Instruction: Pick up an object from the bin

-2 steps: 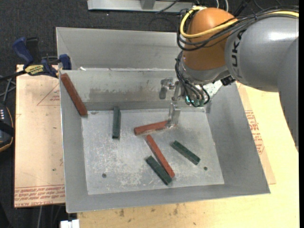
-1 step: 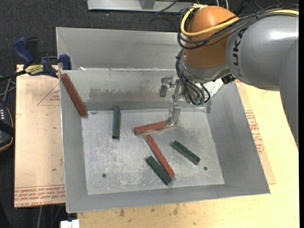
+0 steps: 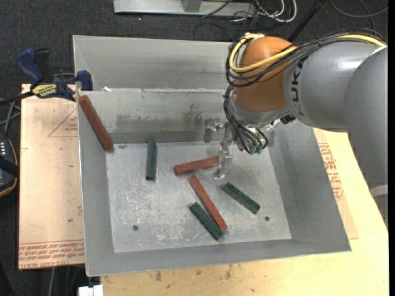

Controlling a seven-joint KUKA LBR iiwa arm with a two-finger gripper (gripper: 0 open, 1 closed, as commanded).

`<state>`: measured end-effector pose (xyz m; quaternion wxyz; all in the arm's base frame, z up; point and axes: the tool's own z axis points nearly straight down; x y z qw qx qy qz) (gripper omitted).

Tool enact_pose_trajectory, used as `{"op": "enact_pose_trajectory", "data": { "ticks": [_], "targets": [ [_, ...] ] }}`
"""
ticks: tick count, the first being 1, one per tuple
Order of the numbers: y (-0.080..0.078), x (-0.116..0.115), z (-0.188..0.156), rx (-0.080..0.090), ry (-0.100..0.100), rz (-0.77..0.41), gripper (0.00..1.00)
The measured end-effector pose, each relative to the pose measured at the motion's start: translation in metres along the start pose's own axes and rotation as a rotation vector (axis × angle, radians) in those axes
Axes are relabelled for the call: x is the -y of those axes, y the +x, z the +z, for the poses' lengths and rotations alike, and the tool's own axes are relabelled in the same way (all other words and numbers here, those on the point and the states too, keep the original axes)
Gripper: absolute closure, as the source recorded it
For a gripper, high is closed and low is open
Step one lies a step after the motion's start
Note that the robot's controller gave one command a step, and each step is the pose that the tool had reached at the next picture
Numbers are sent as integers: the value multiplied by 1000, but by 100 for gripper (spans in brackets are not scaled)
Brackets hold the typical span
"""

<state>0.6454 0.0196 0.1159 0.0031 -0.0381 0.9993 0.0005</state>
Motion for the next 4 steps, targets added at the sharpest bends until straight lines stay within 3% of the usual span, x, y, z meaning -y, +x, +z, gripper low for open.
{"op": "enact_pose_trajectory", "data": {
  "ticks": [1,2,3,4],
  "targets": [
    [1,9,20,-10,-1,-7,0],
    [9,-4,-10,-4,0,39,0],
    [6,-1,36,-1,0,1,0],
    [3,-3,53,5,1,-16,100]
  ]
}}
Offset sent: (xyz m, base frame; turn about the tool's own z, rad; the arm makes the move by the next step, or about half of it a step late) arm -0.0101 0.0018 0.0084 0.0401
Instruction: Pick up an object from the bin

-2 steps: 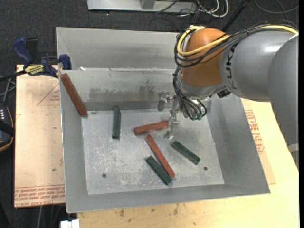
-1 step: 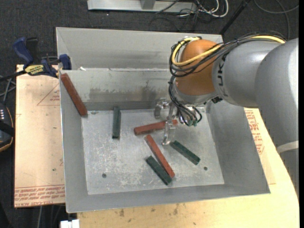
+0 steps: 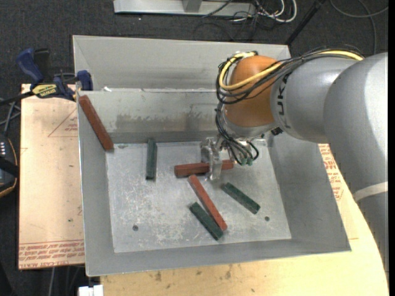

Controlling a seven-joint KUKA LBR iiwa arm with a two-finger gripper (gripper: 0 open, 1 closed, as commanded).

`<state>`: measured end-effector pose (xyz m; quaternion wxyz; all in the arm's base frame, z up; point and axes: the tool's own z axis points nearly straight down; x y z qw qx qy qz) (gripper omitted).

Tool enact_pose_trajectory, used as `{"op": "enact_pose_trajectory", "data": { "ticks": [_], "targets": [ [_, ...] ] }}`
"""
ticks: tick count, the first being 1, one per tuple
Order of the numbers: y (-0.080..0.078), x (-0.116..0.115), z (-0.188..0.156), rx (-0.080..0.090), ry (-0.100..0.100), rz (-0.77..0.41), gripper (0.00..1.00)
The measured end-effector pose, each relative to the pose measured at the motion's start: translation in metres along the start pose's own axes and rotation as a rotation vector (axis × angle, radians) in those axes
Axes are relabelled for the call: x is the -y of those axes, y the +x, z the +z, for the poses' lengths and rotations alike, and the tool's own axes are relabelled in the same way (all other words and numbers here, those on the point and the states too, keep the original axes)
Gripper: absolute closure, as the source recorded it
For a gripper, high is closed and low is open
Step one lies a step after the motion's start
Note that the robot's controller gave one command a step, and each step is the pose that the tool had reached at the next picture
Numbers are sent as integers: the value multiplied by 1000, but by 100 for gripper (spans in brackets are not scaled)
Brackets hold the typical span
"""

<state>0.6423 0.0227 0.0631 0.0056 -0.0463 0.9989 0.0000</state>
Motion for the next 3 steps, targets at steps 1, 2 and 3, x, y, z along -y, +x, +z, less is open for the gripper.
{"op": "enact_pose_trajectory", "data": {
  "ticks": [1,2,3],
  "targets": [
    [0,0,-2,2,1,-1,100],
    [0,0,-3,2,1,-1,100],
    [2,-1,-8,-5,0,-1,100]
  ]
}}
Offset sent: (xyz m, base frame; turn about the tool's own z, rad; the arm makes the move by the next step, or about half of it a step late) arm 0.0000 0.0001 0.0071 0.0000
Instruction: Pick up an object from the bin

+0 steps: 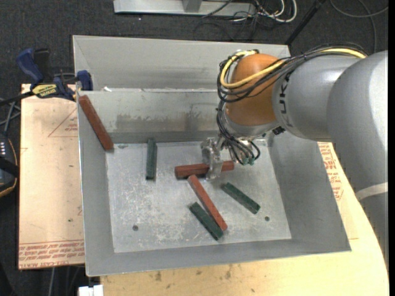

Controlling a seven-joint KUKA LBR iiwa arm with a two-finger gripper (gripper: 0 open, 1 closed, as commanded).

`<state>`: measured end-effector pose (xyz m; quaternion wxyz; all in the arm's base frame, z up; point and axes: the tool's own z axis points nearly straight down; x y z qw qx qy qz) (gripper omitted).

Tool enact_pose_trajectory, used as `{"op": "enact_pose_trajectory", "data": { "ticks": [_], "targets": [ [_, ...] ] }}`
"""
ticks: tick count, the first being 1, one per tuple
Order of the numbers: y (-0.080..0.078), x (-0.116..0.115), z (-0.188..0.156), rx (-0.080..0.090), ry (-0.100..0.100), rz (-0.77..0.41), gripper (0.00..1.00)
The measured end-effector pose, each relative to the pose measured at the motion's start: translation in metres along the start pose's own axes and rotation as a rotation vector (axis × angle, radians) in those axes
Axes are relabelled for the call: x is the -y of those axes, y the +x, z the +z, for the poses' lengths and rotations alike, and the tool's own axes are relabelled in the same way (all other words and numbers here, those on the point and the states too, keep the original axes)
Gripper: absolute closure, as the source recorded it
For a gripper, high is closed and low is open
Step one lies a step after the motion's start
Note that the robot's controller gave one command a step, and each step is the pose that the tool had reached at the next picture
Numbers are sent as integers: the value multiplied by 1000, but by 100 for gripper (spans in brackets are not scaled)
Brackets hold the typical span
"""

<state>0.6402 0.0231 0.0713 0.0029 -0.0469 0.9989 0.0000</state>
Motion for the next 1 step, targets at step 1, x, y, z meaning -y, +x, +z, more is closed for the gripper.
{"op": "enact_pose_trajectory", "data": {
  "ticks": [1],
  "targets": [
    [3,-1,-18,-9,-1,0,100]
  ]
}}
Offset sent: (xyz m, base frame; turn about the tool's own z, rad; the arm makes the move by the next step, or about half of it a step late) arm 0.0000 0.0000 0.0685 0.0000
